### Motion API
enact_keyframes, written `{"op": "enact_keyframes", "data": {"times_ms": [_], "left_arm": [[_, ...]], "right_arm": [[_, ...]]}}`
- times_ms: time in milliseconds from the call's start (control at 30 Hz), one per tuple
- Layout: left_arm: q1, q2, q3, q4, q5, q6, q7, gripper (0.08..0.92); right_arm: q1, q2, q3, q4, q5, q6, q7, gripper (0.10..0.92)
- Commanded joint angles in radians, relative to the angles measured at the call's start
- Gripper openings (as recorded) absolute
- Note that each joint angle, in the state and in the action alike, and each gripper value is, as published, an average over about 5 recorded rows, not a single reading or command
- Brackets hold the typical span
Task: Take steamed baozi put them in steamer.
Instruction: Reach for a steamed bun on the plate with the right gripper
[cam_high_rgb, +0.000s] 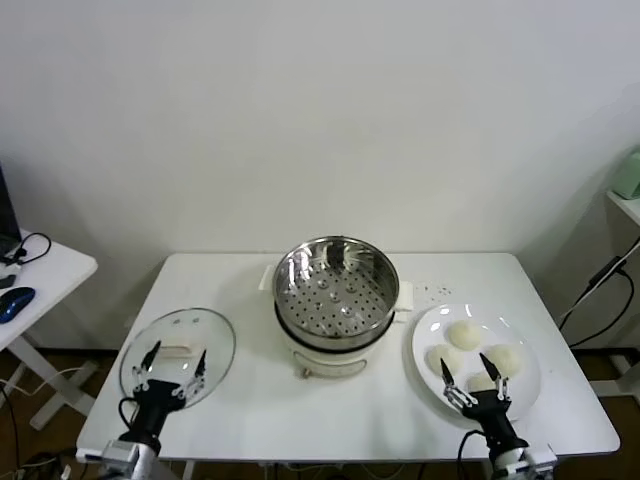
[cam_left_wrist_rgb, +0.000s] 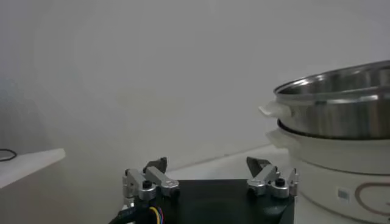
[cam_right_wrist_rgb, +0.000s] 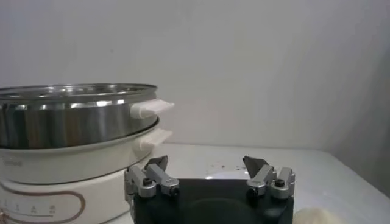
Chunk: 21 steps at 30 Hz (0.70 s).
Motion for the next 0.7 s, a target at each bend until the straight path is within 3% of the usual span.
{"op": "enact_keyframes", "data": {"times_ms": [33,300,533,700], "left_arm": [[0.008,0.005,0.016,0.002,-0.007,-0.003,-0.067,0.823],[0.025,0.025,0.062,0.011,-0.056,-0.038,-0.127,0.823],[0.031,0.04,0.07,0.017,-0.08,-0.057,-0.13,0.823],[0.037,0.044,0.078,0.015,-0.096,-0.067,-0.131,0.823]], "right_arm": [[0.061,-0.055,0.041,-0.006,-0.02,-0.087,-0.008,0.823],[0.277,-0.39,0.065,-0.155,-0.038,-0.206,-0.191,0.823],[0.502,-0.69,-0.097,-0.332,-0.102,-0.228,-0.533,0.823],[0.839,-0.84,-0.435,-0.489,-0.182,-0.227,-0.785,0.823]]}}
